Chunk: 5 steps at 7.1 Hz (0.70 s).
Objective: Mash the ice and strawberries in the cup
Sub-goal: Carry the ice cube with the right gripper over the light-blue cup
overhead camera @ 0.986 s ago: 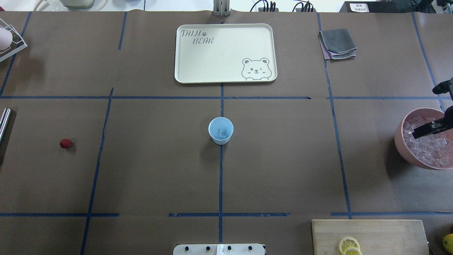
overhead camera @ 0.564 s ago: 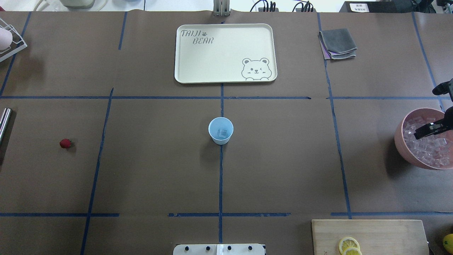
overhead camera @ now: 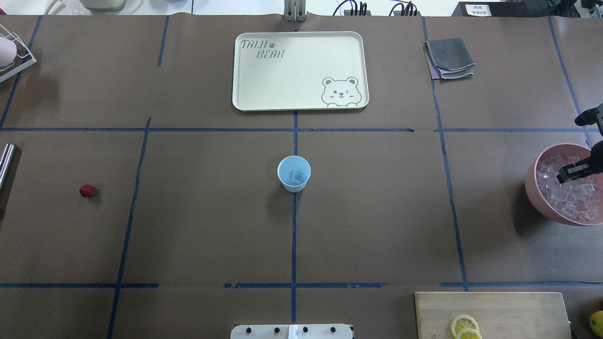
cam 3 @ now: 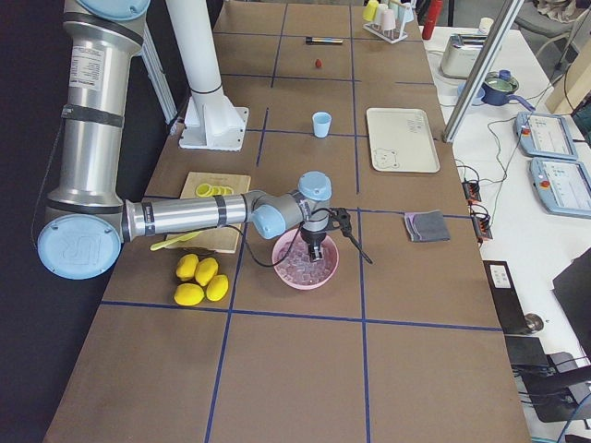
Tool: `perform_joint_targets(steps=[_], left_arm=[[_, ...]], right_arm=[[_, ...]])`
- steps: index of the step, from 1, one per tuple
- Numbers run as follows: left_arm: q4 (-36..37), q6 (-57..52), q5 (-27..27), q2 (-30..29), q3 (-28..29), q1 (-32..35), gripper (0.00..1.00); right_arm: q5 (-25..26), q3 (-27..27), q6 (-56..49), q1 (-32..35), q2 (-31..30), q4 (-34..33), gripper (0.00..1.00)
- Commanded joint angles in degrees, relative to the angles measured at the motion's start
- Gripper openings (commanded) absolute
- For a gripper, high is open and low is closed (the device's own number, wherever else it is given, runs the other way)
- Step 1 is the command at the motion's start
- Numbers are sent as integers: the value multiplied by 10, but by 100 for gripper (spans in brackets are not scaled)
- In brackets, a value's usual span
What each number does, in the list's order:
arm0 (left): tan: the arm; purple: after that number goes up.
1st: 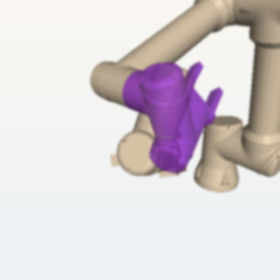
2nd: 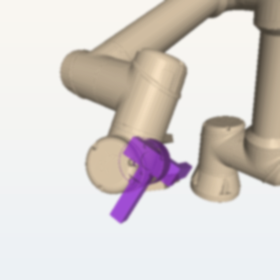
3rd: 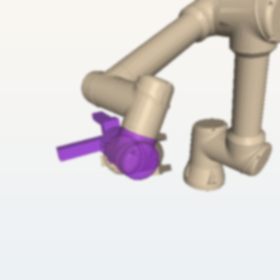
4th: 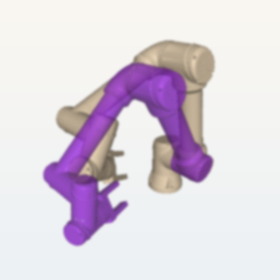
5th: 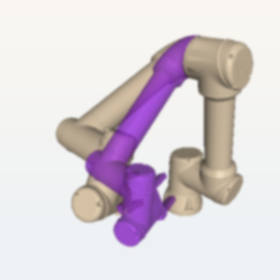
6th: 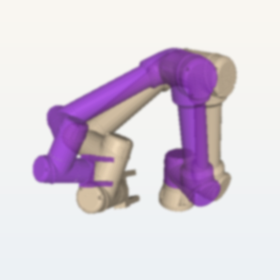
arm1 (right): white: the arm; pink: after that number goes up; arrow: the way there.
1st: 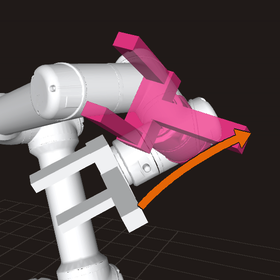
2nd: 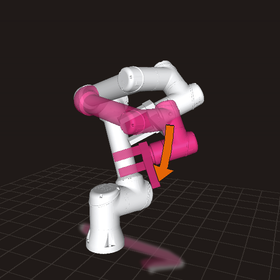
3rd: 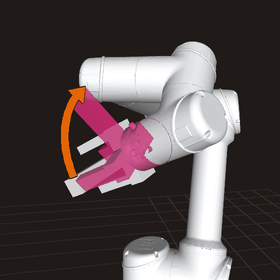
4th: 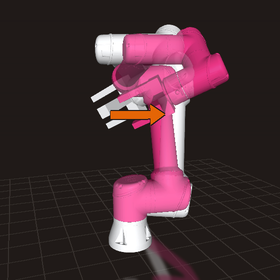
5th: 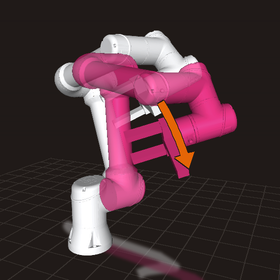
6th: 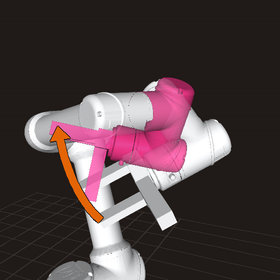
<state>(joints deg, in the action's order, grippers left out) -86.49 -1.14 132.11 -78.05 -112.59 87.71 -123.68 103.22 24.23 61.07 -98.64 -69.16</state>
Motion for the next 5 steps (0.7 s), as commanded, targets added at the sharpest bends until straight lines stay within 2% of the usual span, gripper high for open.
perform_joint_targets(steps=[1,2,3,5], left_arm=[[0,0,1,0,-1,0,100],[-1,0,1,4,-1,0,100],[-1,0,1,4,-1,0,100],[-1,0,1,4,-1,0,100]], right_arm=[[-4,71,25,5,2,-9,0],[-15,100,138,-8,24,-7,0],[-26,116,257,-49,70,-6,0],[-2,114,482,-149,197,-9,0]])
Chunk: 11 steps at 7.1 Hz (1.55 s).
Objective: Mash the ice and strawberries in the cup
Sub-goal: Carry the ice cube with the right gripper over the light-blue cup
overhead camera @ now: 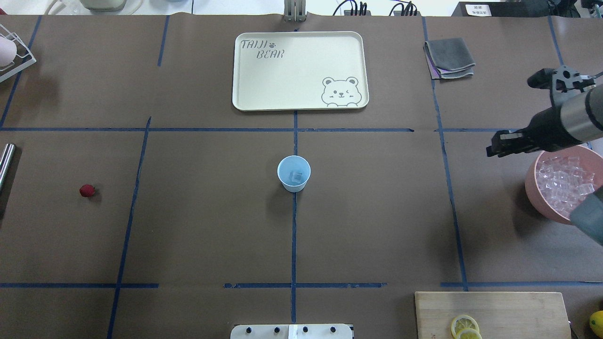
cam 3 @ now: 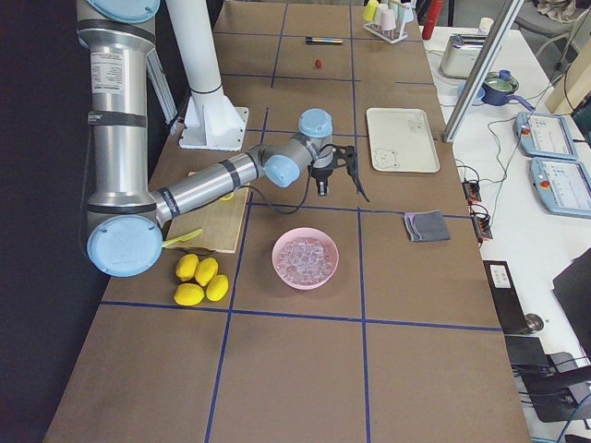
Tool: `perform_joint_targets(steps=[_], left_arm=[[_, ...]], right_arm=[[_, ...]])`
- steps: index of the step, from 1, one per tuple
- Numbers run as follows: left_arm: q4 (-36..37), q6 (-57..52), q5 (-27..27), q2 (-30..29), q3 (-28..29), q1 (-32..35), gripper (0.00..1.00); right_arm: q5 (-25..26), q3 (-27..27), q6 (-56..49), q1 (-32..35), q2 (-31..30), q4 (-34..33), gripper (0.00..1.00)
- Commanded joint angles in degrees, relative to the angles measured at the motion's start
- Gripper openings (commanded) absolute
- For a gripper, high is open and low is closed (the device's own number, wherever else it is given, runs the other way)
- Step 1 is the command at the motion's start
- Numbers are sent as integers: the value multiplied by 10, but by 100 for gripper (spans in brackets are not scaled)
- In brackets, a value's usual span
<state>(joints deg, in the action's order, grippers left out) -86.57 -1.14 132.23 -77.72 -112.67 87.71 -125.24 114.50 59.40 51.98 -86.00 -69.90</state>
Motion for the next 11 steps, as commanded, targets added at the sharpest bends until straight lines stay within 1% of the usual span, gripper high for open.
perform_joint_targets(steps=[1,2,3,4,5,7,8,9,10,11], left_arm=[[0,0,0,0,1,0,100],[0,1,0,0,1,-1,100],[0,1,0,0,1,-1,100],[0,2,0,0,1,-1,100],[0,2,0,0,1,-1,100],[-1,2,0,0,1,-1,100],[-1,2,1,0,1,-1,100],[-3,2,1,1,1,-1,100],[-3,2,0,1,1,-1,100],[-4,1,0,1,1,-1,100]], right_arm=[[57,-5,226,-116,131,-8,0],[111,-39,288,-159,203,-27,0],[145,-88,328,-191,263,-32,1],[184,-143,357,-211,312,-28,1],[206,-177,360,-228,337,-26,2],[232,-183,363,-246,342,-26,4],[231,-183,362,-248,342,-26,19],[231,-183,362,-247,343,-25,39],[232,-183,361,-248,342,-26,91],[232,-183,360,-248,343,-27,98]])
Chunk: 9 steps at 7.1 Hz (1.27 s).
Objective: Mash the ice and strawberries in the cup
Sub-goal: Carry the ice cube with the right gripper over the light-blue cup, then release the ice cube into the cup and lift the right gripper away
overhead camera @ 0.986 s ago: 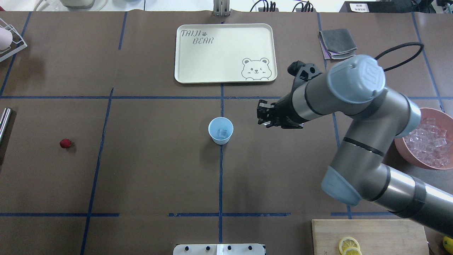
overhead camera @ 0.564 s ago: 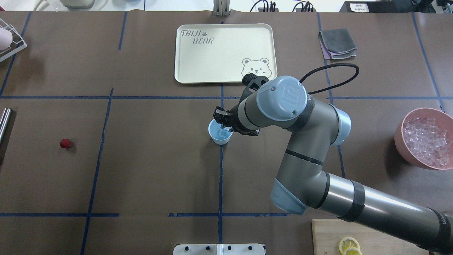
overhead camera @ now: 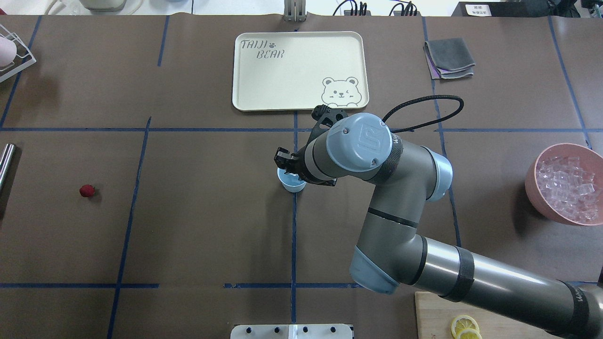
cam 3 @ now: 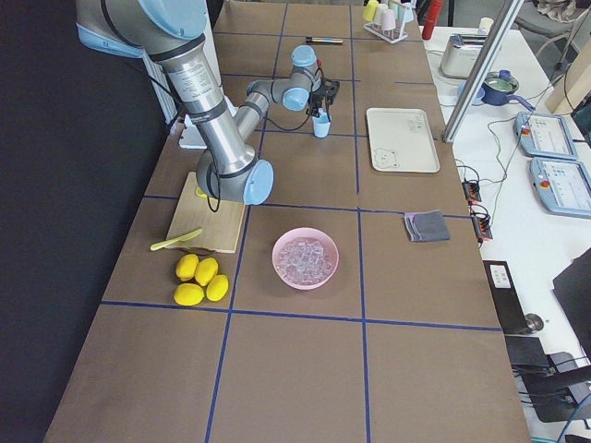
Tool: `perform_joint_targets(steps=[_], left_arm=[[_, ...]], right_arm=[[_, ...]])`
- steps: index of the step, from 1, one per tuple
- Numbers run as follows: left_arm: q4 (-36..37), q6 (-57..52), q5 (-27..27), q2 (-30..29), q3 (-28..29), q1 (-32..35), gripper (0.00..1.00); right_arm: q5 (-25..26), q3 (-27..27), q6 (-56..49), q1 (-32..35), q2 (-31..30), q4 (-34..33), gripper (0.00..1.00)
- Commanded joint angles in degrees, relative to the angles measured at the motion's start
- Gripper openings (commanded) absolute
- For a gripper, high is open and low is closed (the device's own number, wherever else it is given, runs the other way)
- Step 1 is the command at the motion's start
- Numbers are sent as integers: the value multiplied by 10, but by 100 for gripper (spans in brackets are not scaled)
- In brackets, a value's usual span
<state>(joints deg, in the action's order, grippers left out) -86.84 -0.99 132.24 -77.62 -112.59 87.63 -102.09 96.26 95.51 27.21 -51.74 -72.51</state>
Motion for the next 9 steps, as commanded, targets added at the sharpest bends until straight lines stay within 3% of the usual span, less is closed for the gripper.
perform_joint_targets(steps=[1,5,6,7,9], left_arm=[[-1,-1,0,0,0,0,100],[-1,-2,0,-1,0,-3,100],[-1,-2,0,-1,0,-4,100],[-3,-2,-1,-1,0,-11,100],[-4,12,-1,0,0,-13,100]], right_arm=[[0,0,-1,0,1,-1,98],[-7,21,0,8,-6,1,99],[-58,70,-2,40,-55,-4,99],[-145,122,-24,101,-125,-3,99],[-226,181,-157,192,-255,-3,99]])
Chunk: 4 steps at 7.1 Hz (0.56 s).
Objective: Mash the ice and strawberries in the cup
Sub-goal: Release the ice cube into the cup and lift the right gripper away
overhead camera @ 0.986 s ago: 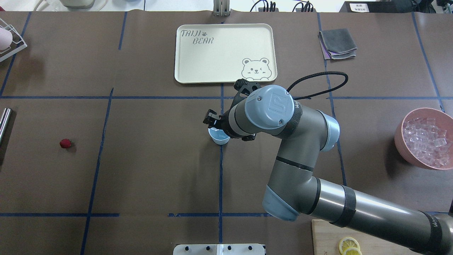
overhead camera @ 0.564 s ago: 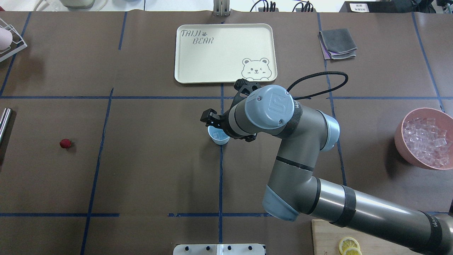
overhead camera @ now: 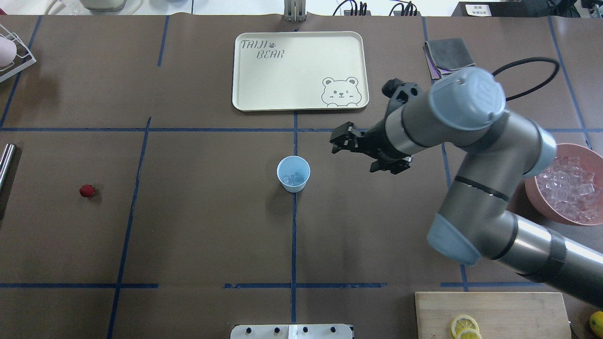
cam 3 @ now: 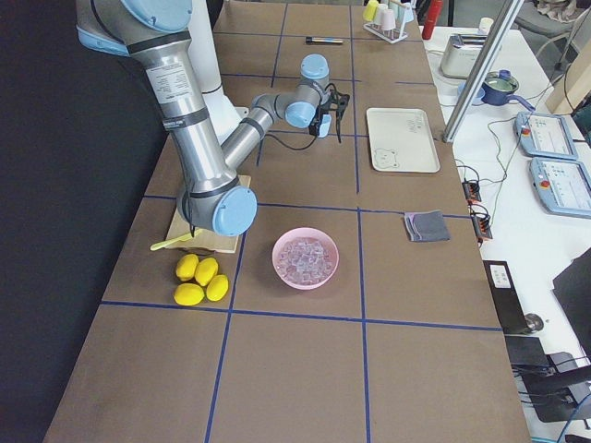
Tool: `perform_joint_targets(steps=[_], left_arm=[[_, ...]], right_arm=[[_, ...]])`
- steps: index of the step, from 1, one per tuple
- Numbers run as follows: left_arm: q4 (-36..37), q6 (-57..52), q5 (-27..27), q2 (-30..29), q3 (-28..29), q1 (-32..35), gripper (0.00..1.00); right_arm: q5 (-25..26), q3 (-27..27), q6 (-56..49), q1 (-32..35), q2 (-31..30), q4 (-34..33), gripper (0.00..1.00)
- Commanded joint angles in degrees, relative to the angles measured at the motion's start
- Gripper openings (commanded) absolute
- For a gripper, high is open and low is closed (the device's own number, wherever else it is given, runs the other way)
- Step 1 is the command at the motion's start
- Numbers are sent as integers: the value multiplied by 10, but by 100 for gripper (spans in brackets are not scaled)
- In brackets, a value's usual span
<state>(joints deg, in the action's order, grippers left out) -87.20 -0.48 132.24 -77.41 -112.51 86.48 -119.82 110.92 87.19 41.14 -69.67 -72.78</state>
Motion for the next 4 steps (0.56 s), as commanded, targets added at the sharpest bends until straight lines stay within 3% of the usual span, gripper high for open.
perform_joint_targets(steps=[1,4], left_arm=[[-3,0,-1,-12,-13,-3,100],[-3,3,-6,-15,-18,-6,100]], right_arm=[[-72,52,-136,93,-131,1,99],[-96,58,-335,189,-260,3,99]])
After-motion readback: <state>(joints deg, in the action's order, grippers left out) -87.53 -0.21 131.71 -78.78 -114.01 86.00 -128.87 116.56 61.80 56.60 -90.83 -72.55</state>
